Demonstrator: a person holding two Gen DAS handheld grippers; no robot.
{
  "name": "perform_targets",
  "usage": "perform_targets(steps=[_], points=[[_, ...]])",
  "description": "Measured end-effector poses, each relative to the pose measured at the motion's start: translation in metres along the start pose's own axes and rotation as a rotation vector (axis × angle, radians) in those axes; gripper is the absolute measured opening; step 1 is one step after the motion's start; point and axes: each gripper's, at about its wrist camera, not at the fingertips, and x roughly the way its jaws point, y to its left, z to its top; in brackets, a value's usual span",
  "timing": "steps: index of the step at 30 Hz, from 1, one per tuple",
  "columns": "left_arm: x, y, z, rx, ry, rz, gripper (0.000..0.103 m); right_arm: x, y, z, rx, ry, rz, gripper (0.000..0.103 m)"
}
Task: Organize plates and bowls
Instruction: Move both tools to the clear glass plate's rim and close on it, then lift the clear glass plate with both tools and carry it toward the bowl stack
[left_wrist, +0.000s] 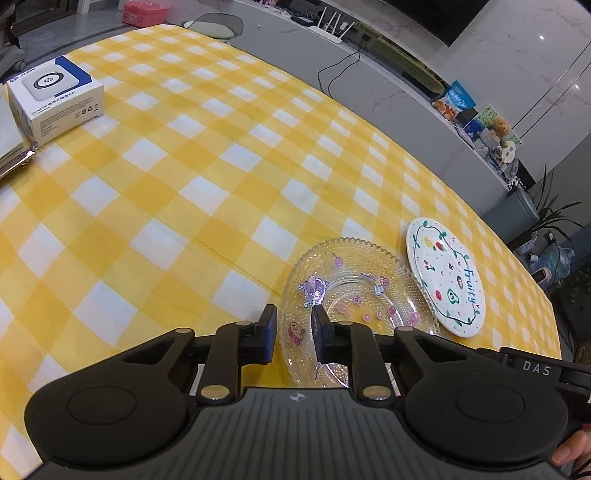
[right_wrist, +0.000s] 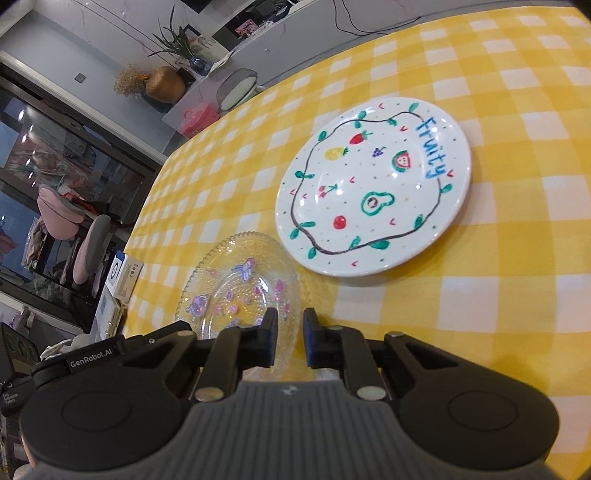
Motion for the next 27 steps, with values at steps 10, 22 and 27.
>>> perform_targets(steps=[10, 22, 27], points=[[-0.001, 0.003, 0.0, -0.028, -0.013, 0.004, 0.012, 0.0, -0.005, -0.003, 0.027, -0.029, -0.001, 0.005], [-0.014, -0.014, -0.002, -0.016, -0.03, -0.015, 0.01, -0.022, -0.002, 0.0, 0.024, -0.064, -0.003, 0.005], [-0.027, -0.036, -0.003, 0.003, -0.046, -0.048, 0.01, -0.049, -0.003, 0.0, 0.028, -0.111, -0.003, 0.005]])
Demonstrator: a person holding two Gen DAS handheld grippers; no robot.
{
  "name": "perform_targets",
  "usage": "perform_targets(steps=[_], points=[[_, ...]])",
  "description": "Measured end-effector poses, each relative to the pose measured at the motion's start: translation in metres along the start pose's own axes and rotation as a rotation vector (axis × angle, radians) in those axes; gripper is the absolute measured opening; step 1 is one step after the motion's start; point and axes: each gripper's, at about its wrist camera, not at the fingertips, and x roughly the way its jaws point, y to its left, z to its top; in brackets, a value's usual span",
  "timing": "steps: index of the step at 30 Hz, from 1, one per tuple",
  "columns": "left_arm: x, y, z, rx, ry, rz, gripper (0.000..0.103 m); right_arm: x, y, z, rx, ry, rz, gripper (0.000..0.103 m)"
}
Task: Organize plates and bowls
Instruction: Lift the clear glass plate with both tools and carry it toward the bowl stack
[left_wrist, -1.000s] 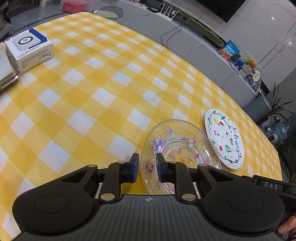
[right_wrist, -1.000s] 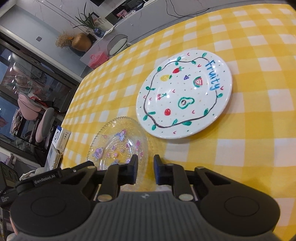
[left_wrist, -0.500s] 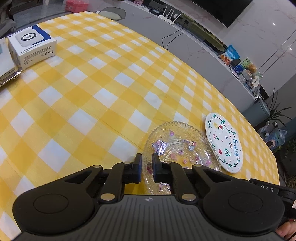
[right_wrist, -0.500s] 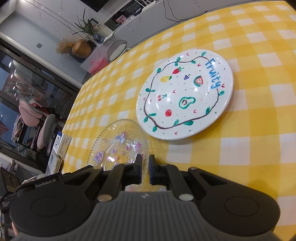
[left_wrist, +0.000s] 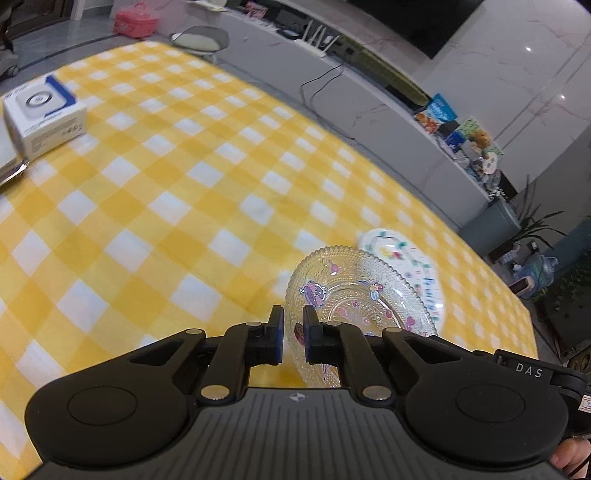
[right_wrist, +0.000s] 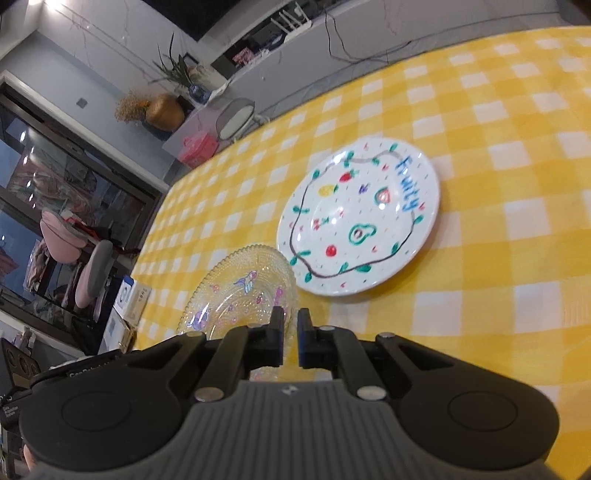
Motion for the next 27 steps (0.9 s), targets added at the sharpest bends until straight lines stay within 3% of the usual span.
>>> perform_targets(steps=[12, 20, 27], points=[[-0.024, -0.09, -0.024, 0.095, 0.025, -0.111, 0.01, -0.116, -0.033, -0.017, 0.038, -0.122, -0.044, 0.006], [-0.026, -0.158, -0.075, 0.226, 0.086, -0.184, 0.01, -0.202, -0.085, -0.053, 0.122, -0.16, -0.113, 0.007], [-0.007, -0.199, -0.127, 0.318, 0.159, -0.166, 0.01, -0.246, -0.135, -0.083, 0.205, -0.18, -0.178, 0.007]])
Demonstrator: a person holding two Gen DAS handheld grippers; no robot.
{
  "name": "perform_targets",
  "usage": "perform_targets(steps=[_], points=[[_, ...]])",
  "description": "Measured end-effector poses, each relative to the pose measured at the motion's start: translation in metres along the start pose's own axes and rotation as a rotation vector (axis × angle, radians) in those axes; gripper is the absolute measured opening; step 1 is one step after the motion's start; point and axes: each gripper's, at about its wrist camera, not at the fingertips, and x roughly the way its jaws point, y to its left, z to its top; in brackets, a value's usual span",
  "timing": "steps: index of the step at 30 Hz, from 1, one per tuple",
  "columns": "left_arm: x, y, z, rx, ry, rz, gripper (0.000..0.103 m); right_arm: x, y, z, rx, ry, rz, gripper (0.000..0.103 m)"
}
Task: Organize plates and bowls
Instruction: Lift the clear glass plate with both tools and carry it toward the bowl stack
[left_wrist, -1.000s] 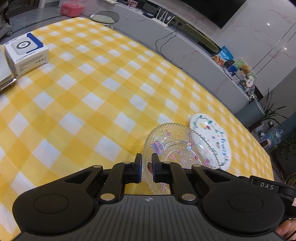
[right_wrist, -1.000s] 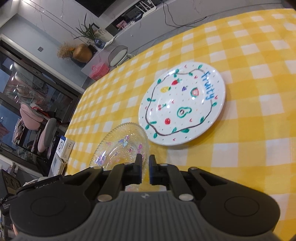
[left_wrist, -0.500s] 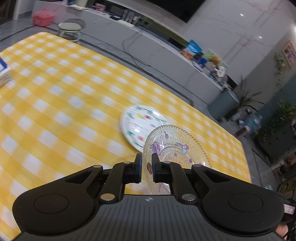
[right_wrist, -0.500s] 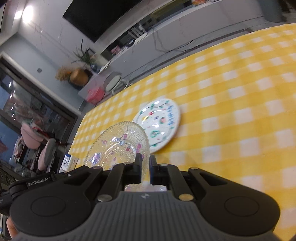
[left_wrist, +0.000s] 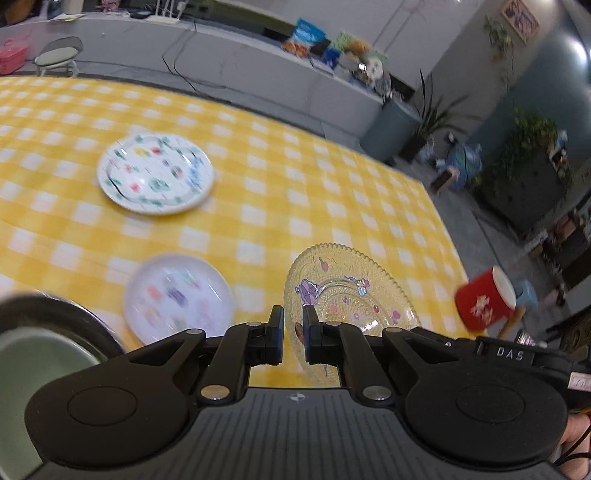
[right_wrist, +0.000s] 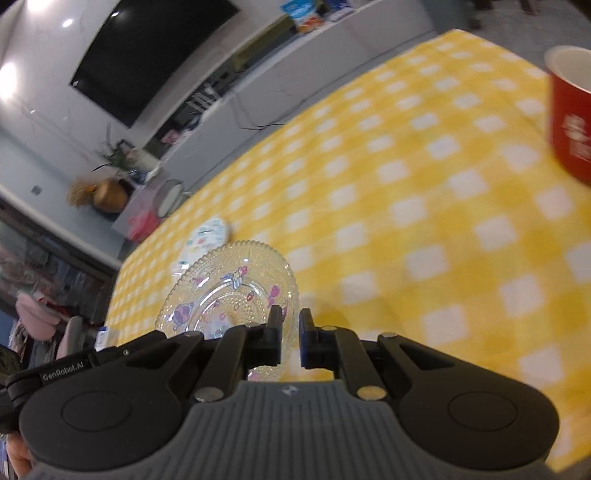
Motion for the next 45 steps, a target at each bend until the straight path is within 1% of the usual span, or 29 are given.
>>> perform_targets(steps=[4, 7, 11, 14, 17, 21, 27, 32, 34, 35, 37, 39, 40, 41, 43, 45], points=[[0.018, -0.009, -0.015, 0.009, 0.044, 0.028, 0.011, 0.001, -0.018, -0.001, 0.016, 0.013, -0.035, 0.006], [0.029, -0.01, -0.021, 0.007, 0.063, 0.064, 0.011, 0.012, -0.026, -0.003, 0.024, 0.039, -0.063, 0.006], [0.037, -0.01, -0.024, 0.009, 0.079, 0.097, 0.011, 0.025, -0.026, -0.005, 0.016, 0.054, -0.093, 0.007], [0.043, -0.015, -0.028, 0.024, 0.087, 0.113, 0.011, 0.031, -0.028, -0.006, 0.02, 0.054, -0.138, 0.007], [0.048, -0.02, -0.032, 0.055, 0.092, 0.134, 0.011, 0.031, -0.031, -0.007, 0.026, 0.059, -0.158, 0.007], [0.052, -0.019, -0.036, 0.056, 0.116, 0.138, 0.011, 0.029, -0.03, -0.009, 0.023, 0.055, -0.188, 0.007], [0.054, -0.019, -0.04, 0.071, 0.109, 0.156, 0.012, 0.031, -0.026, -0.012, 0.015, 0.062, -0.208, 0.009], [0.056, -0.023, -0.04, 0.095, 0.117, 0.166, 0.014, 0.031, -0.025, -0.013, 0.019, 0.061, -0.214, 0.009], [0.057, -0.023, -0.04, 0.095, 0.128, 0.161, 0.017, 0.032, -0.025, -0.013, 0.018, 0.06, -0.215, 0.01], [0.057, -0.022, -0.04, 0.09, 0.131, 0.156, 0.018, 0.033, -0.024, -0.012, 0.015, 0.06, -0.214, 0.011], [0.056, -0.02, -0.041, 0.083, 0.128, 0.155, 0.018, 0.033, -0.022, -0.013, 0.005, 0.06, -0.224, 0.012], [0.054, -0.02, -0.041, 0.083, 0.126, 0.157, 0.021, 0.033, -0.018, -0.013, -0.014, 0.057, -0.238, 0.015], [0.052, -0.02, -0.04, 0.077, 0.127, 0.154, 0.026, 0.033, -0.015, -0.014, -0.029, 0.05, -0.246, 0.021], [0.049, -0.019, -0.038, 0.073, 0.122, 0.145, 0.029, 0.032, -0.013, -0.014, -0.047, 0.041, -0.256, 0.027], [0.042, -0.019, -0.035, 0.072, 0.098, 0.141, 0.033, 0.031, -0.006, -0.015, -0.096, 0.022, -0.285, 0.033], [0.034, -0.02, -0.032, 0.079, 0.075, 0.147, 0.04, 0.03, 0.001, -0.016, -0.154, 0.002, -0.313, 0.035]])
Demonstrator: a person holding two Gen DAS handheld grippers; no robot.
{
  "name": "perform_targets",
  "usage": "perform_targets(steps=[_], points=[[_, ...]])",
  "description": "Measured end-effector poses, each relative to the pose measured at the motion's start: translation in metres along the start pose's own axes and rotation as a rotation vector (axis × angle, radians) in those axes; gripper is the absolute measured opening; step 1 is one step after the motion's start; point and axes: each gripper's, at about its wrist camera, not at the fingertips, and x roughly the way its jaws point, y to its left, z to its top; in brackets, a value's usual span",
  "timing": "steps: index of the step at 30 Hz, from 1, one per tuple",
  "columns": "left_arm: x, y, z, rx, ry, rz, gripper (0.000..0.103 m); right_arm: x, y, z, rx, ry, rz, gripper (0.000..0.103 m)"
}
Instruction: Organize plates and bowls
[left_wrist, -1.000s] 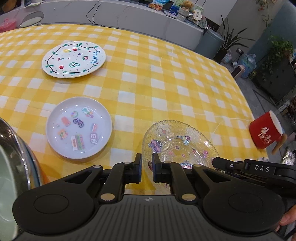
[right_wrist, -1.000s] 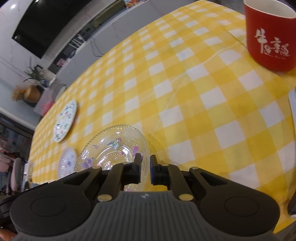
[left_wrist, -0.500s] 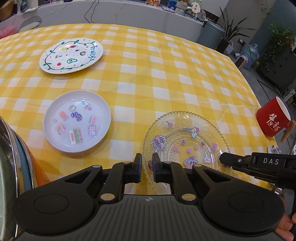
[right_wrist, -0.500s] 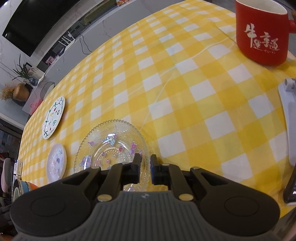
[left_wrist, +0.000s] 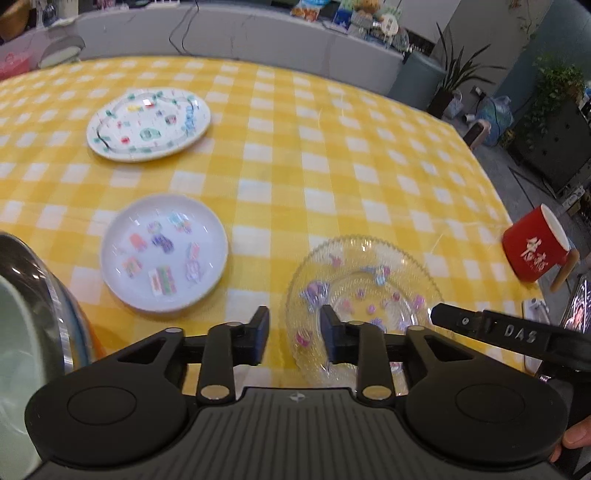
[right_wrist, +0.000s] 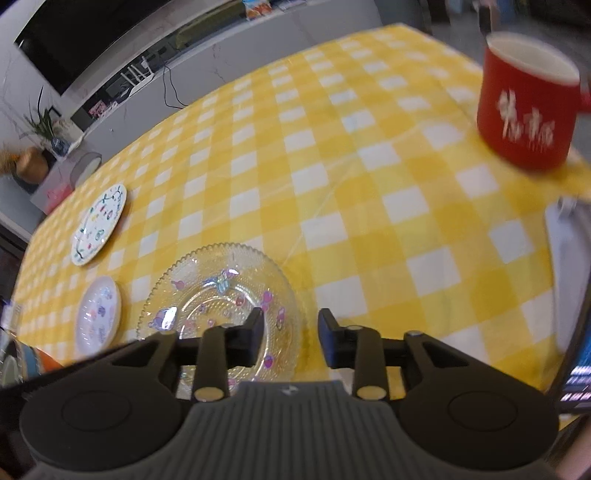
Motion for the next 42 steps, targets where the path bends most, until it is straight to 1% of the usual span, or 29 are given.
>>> perform_targets(steps=[2, 4, 6, 8, 9, 11, 14, 17, 20, 24, 26, 28, 31, 36, 42], points=[[-0.008, 0.0, 0.001, 0.011, -0.016, 0.007, 0.052, -0.003, 0.007, 0.0, -0.066, -0.036, -0.035, 0.04], [-0.015, -0.001, 0.0, 0.024, -0.03, 0.005, 0.054, -0.006, 0.014, 0.0, -0.122, -0.073, -0.074, 0.043], [-0.023, 0.0, -0.001, 0.029, -0.049, 0.009, 0.054, -0.008, 0.018, 0.0, -0.144, -0.098, -0.073, 0.045], [-0.031, 0.001, 0.0, 0.031, -0.077, 0.013, 0.055, -0.009, 0.023, 0.0, -0.15, -0.11, -0.036, 0.051], [-0.036, 0.002, 0.001, 0.028, -0.096, 0.011, 0.054, -0.009, 0.026, 0.0, -0.154, -0.111, -0.007, 0.052], [-0.045, 0.005, 0.008, 0.027, -0.116, -0.002, 0.055, -0.008, 0.034, 0.0, -0.164, -0.106, 0.051, 0.059], [-0.055, 0.012, 0.024, 0.034, -0.116, -0.027, 0.054, -0.006, 0.044, 0.003, -0.153, -0.101, 0.12, 0.06], [-0.065, 0.024, 0.04, 0.009, -0.139, -0.007, 0.054, 0.0, 0.057, 0.007, -0.17, -0.067, 0.186, 0.059], [-0.07, 0.039, 0.056, 0.014, -0.143, -0.01, 0.054, 0.005, 0.073, 0.009, -0.198, -0.066, 0.205, 0.059], [-0.071, 0.062, 0.078, 0.037, -0.132, 0.014, 0.054, 0.019, 0.086, 0.018, -0.146, -0.031, 0.249, 0.058], [-0.072, 0.076, 0.09, 0.032, -0.143, 0.026, 0.054, 0.026, 0.095, 0.023, -0.138, -0.025, 0.259, 0.058], [-0.073, 0.091, 0.102, 0.027, -0.16, 0.02, 0.054, 0.032, 0.104, 0.03, -0.131, -0.027, 0.261, 0.058], [-0.068, 0.11, 0.118, 0.029, -0.15, -0.001, 0.054, 0.045, 0.113, 0.043, -0.094, -0.017, 0.271, 0.058], [-0.048, 0.135, 0.135, 0.051, -0.119, -0.025, 0.054, 0.069, 0.12, 0.062, -0.004, 0.006, 0.3, 0.058], [-0.022, 0.163, 0.149, 0.06, -0.14, -0.018, 0.054, 0.101, 0.134, 0.074, 0.056, 0.043, 0.345, 0.057]])
